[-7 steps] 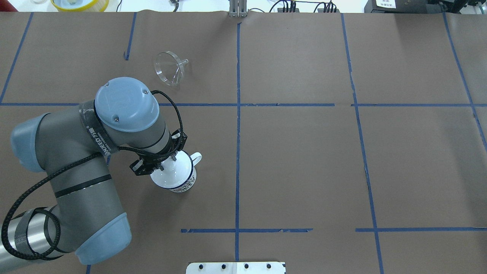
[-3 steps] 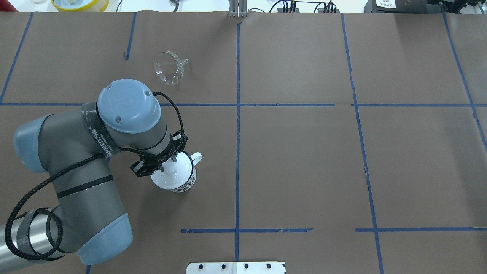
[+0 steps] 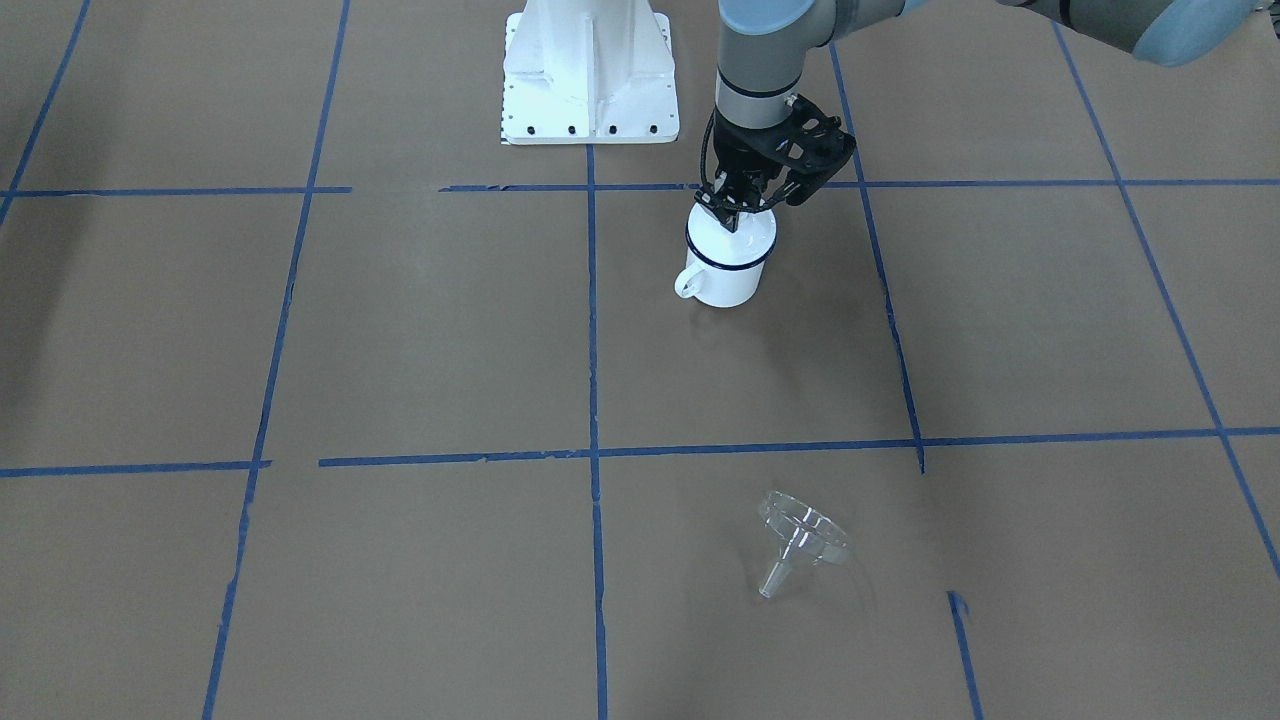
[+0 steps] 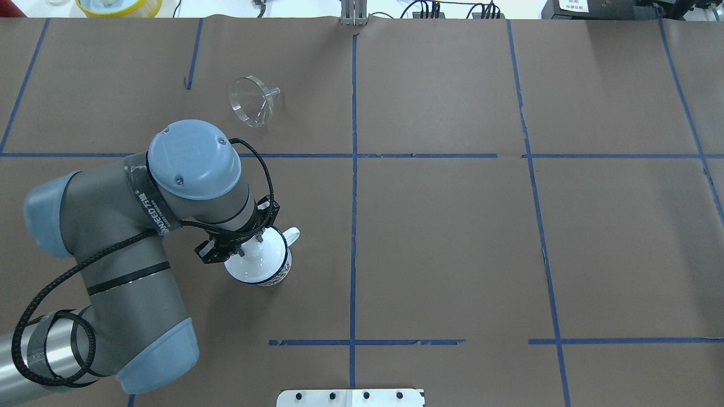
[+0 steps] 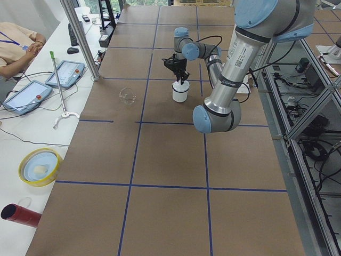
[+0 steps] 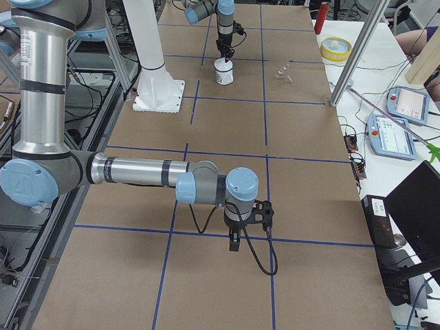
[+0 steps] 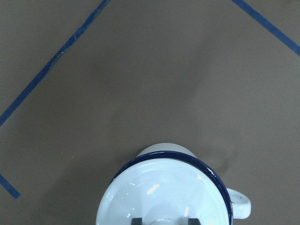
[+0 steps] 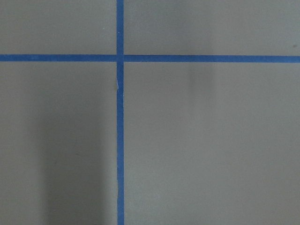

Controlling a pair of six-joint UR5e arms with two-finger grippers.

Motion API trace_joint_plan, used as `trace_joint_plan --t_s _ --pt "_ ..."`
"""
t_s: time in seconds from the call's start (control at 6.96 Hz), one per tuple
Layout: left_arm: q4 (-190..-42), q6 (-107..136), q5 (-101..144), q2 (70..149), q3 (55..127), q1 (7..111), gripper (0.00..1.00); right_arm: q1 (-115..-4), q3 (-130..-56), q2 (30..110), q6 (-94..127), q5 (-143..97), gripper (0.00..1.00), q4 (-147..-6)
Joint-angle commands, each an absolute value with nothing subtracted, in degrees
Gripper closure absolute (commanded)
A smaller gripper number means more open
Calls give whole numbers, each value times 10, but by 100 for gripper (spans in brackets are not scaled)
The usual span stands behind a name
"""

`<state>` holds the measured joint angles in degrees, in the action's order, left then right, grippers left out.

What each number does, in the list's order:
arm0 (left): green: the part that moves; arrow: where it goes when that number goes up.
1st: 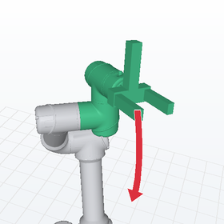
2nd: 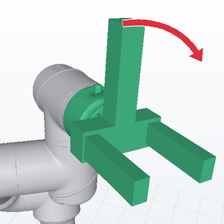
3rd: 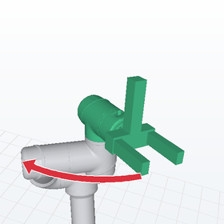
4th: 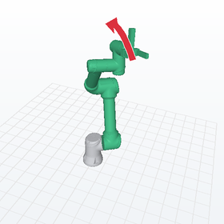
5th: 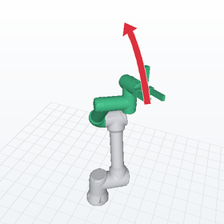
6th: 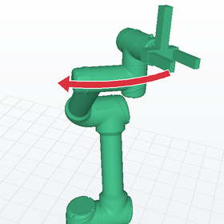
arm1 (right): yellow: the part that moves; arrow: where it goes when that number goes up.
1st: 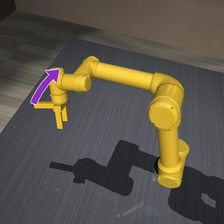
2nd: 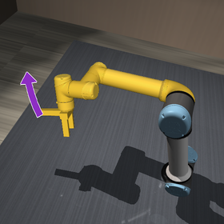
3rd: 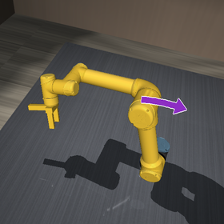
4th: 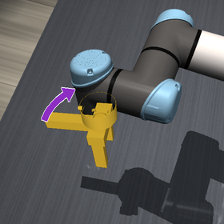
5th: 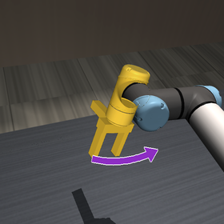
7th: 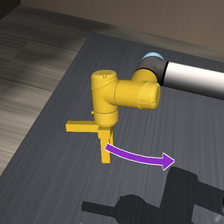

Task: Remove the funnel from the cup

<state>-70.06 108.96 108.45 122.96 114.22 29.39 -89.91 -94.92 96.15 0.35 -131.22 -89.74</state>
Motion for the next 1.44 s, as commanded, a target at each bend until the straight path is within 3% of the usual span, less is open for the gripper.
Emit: trace_joint_plan --t_s 0.0,0.14,0.86,1.29 --pt "-700 1088 1085 1229 1141 294 65 -899 -949 962 4 -1312 0 -897" --pt "-700 1085 1084 1228 1141 294 42 -899 -949 962 4 -1312 0 -897" --pt "-700 1052 1083 1226 1164 310 33 -899 -949 962 4 -1312 0 -897" --pt "-703 816 1101 1189 1192 445 30 -899 -949 962 4 -1312 0 -897"
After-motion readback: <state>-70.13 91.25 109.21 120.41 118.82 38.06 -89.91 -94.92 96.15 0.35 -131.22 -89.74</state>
